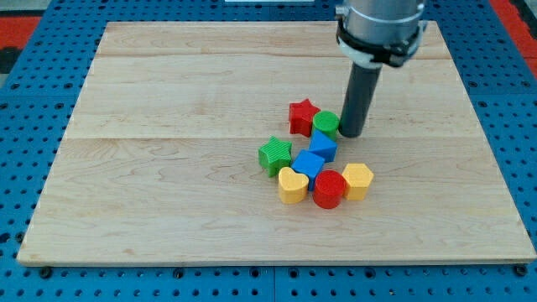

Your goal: Place the red star diagonal to the green star

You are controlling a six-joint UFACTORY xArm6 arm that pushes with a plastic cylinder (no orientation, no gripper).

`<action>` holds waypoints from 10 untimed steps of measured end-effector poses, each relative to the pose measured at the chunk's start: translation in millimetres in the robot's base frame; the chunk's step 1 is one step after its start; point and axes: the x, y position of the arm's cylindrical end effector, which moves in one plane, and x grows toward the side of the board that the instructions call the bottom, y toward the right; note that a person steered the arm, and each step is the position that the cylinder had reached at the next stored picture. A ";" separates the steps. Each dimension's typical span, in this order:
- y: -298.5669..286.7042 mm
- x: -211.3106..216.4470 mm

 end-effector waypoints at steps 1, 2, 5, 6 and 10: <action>-20.9 -27.5; -61.9 -41.8; -223.8 -6.1; -208.9 34.7; -135.7 68.1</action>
